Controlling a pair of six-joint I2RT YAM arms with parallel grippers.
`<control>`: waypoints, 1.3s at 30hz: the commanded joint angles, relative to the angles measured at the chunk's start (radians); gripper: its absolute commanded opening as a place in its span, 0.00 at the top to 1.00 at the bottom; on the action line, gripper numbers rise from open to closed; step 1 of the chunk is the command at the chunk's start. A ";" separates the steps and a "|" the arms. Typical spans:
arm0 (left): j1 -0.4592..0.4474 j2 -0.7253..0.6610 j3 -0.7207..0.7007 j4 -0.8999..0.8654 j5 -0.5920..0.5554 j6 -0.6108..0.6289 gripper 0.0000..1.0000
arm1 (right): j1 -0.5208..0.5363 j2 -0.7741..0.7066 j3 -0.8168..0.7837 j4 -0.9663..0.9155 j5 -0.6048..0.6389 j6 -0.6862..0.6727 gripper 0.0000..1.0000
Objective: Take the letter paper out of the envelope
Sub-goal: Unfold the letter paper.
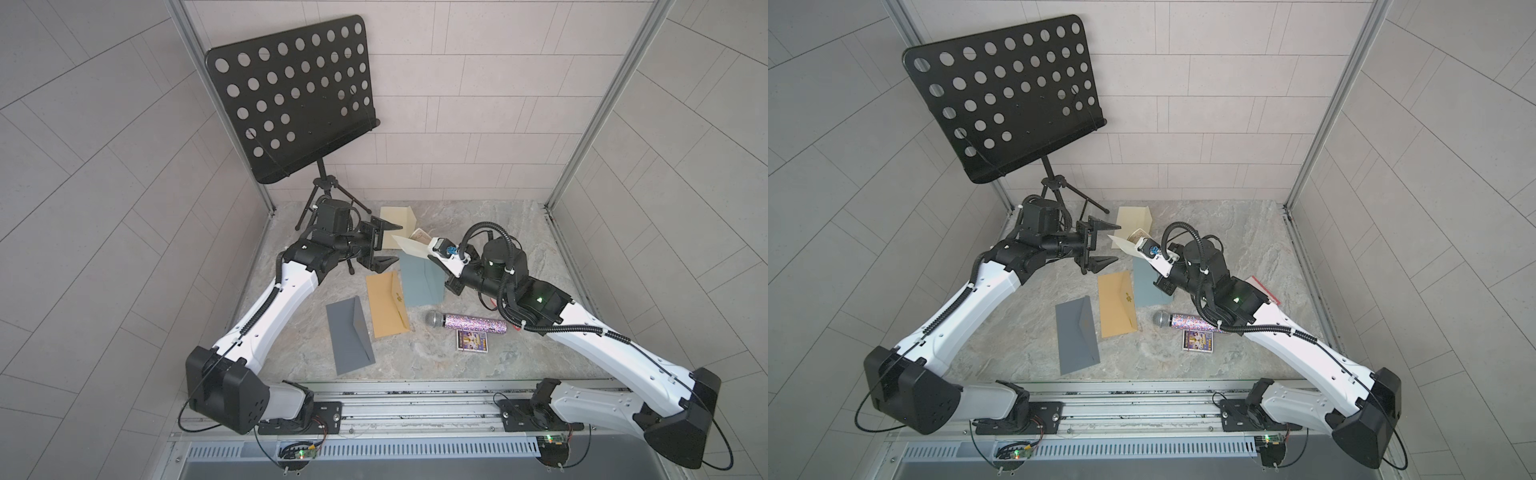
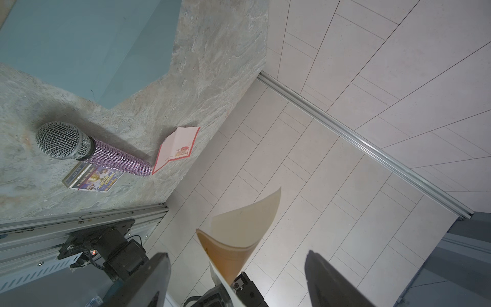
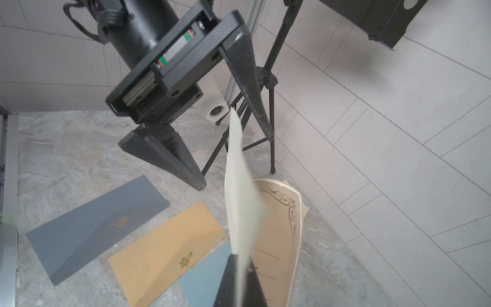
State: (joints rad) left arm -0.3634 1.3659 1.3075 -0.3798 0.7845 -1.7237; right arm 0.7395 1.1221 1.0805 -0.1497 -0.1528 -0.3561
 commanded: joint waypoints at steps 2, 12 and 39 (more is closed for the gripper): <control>-0.005 -0.041 -0.029 0.039 0.027 -0.049 0.32 | 0.025 0.006 0.008 0.018 0.061 -0.145 1.00; -0.008 -0.037 -0.045 0.074 0.031 -0.065 0.66 | 0.049 0.030 0.004 0.024 0.085 -0.190 1.00; 0.038 0.022 0.017 0.444 -0.171 0.134 1.00 | -0.228 -0.137 0.028 -0.138 -0.224 1.193 0.23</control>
State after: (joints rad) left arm -0.3256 1.3754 1.2911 -0.0219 0.6247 -1.6207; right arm 0.5339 0.9707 1.1687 -0.3244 -0.2253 0.4541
